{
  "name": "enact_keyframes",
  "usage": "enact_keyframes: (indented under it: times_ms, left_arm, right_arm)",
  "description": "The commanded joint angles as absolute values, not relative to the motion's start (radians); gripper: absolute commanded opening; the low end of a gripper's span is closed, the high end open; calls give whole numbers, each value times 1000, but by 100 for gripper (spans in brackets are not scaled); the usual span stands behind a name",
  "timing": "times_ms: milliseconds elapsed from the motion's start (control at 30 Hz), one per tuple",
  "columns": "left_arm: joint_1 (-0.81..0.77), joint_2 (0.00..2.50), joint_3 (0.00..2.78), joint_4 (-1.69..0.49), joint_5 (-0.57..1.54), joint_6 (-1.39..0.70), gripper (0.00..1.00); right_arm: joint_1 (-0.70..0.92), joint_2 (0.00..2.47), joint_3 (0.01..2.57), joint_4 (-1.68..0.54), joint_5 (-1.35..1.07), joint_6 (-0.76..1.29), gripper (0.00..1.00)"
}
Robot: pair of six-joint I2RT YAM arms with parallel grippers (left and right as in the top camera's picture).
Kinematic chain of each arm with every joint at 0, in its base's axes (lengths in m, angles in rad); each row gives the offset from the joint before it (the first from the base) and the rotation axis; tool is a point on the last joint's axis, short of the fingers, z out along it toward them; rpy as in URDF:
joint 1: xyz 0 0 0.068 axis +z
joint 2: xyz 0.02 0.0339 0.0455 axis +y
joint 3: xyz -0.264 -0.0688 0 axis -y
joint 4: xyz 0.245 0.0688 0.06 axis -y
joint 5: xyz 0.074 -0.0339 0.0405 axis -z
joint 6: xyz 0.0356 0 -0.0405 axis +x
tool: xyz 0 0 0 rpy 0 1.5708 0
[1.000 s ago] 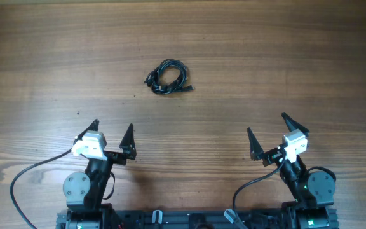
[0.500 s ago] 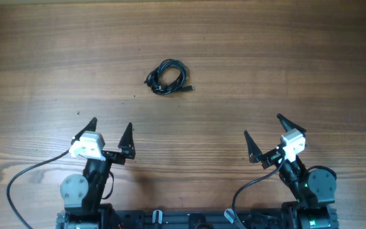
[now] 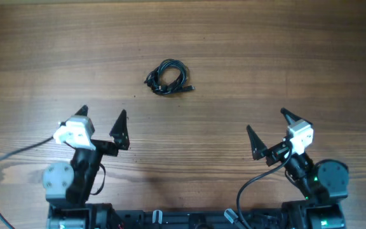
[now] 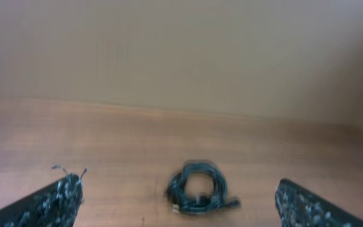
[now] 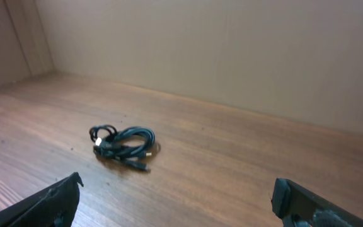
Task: Untangle cables
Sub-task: 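Move both grippers forward toward the black cable bundle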
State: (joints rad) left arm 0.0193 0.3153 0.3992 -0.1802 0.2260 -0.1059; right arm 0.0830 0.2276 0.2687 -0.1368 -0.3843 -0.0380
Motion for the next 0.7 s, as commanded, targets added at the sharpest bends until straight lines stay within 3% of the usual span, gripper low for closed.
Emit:
enact_keyframes:
  times_ms: [0, 400, 667]
  left_arm:
    - [15, 438, 564, -281, 220, -86, 100]
    - [15, 884, 1133, -684, 229, -86, 100]
    - [15, 1358, 1702, -1148, 238, -86, 100]
  right_arm:
    - [87, 303, 379, -196, -397, -27, 100]
    - [87, 700, 797, -478, -448, -35, 100]
    - [87, 1058, 1184, -791, -563, -52, 100]
